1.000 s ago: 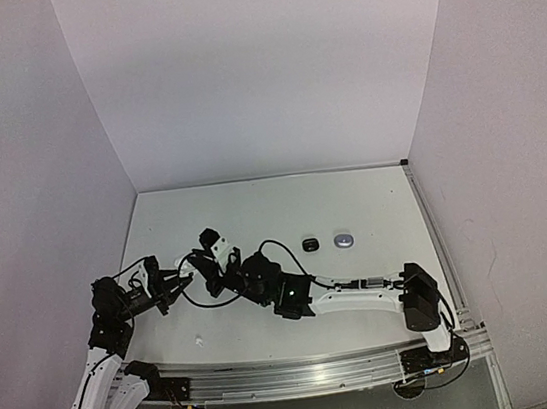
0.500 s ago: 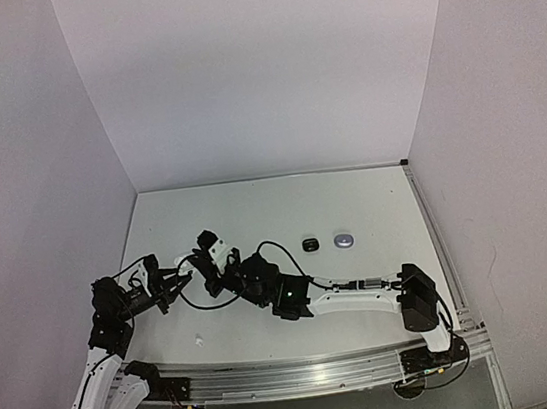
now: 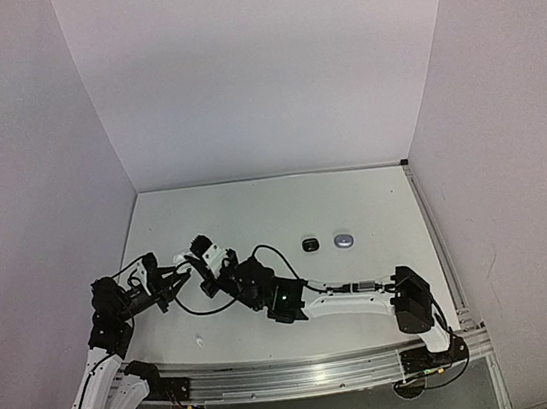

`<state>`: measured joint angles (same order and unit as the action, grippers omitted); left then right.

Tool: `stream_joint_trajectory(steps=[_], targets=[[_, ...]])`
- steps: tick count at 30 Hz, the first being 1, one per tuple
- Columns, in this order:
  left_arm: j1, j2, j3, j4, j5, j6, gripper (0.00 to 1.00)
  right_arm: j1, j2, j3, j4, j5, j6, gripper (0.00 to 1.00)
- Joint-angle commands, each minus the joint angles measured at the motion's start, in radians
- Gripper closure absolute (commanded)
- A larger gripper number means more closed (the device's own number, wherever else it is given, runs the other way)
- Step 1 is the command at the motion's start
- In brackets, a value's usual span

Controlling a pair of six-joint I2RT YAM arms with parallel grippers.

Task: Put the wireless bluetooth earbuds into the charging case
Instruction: Insert the right earbud into the right side groove of the charging case.

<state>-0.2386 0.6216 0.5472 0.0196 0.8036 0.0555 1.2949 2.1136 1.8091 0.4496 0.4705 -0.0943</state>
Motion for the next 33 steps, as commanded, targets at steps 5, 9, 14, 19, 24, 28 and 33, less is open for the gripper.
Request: stream_joint_trajectory(steps=[5, 9, 14, 19, 24, 28, 33], targets=[[0.002, -0.015, 0.019, 0.104, -0.054, 0.012, 1.00, 0.017, 0.028, 0.005, -0.033, 0.002, -0.022, 0.89], [0.001, -0.009, 0.020, 0.101, -0.048, 0.012, 1.00, 0.017, 0.034, 0.016, -0.039, -0.003, -0.024, 0.85], [0.002, -0.006, 0.020, 0.089, -0.040, 0.014, 1.00, 0.017, 0.038, 0.036, -0.054, -0.027, -0.025, 0.84], [0.002, -0.001, 0.020, 0.072, -0.014, 0.022, 1.00, 0.017, 0.046, 0.065, -0.076, -0.042, -0.018, 0.87], [0.001, 0.002, 0.024, 0.050, 0.004, 0.042, 1.00, 0.017, 0.051, 0.094, -0.111, -0.031, -0.005, 0.82], [0.001, 0.004, 0.026, 0.051, 0.013, 0.045, 1.00, 0.017, 0.054, 0.109, -0.131, -0.020, 0.005, 0.82], [0.002, 0.006, 0.027, 0.044, 0.028, 0.047, 1.00, 0.017, 0.059, 0.140, -0.163, 0.007, 0.017, 0.81]])
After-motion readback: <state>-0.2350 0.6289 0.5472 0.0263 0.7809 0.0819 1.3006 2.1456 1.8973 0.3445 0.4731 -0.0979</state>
